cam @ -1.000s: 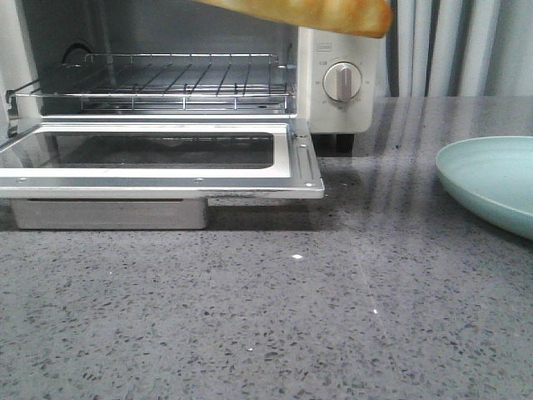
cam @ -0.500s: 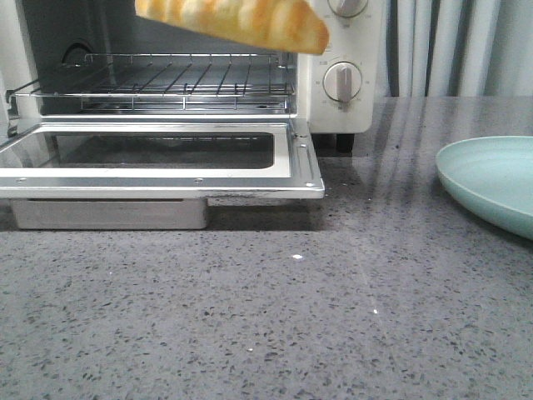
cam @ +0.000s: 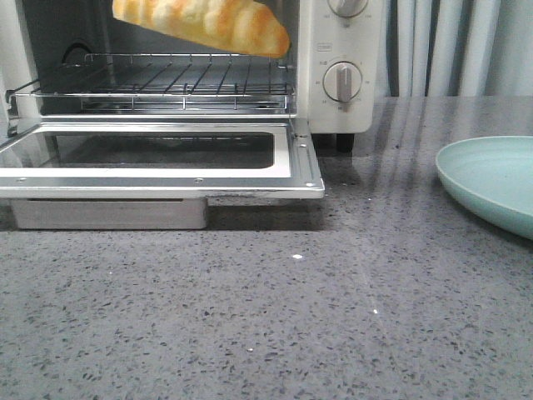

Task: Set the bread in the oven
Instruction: 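Lift the bread roll with the right gripper and carry it into the oven, then lower the bread roll onto the oven rack and open the right gripper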

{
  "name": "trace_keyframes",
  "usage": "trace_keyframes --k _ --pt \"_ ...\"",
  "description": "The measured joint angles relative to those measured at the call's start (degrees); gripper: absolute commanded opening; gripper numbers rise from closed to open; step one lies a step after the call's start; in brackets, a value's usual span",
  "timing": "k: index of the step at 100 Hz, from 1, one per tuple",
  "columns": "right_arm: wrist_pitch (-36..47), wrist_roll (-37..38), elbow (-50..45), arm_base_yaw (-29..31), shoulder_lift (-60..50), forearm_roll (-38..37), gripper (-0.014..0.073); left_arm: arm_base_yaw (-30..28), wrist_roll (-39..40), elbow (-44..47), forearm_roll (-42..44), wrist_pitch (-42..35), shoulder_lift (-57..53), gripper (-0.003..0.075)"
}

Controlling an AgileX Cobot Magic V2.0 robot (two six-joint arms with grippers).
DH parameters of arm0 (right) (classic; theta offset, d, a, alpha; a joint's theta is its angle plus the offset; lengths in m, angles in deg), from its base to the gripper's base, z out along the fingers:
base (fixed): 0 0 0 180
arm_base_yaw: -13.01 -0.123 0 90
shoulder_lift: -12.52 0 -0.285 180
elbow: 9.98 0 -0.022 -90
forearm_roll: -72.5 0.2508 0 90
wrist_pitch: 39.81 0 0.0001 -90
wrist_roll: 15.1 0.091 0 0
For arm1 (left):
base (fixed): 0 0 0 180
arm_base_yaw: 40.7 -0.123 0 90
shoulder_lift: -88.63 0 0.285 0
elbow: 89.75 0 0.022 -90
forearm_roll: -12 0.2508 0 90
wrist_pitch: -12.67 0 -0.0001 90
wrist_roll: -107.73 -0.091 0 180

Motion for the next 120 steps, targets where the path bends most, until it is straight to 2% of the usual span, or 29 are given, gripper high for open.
trace_keyframes --k 58,120 --pt "0.53 -5.86 1.65 0.00 2.85 0.89 -0.0073 0.00 -0.46 0.00 0.10 0.00 0.00 -0.0020" --pt "6.97 -7.08 1.65 0.00 5.47 -2.14 -0.0073 0.00 -1.03 0.00 0.10 0.00 0.00 -0.0020"
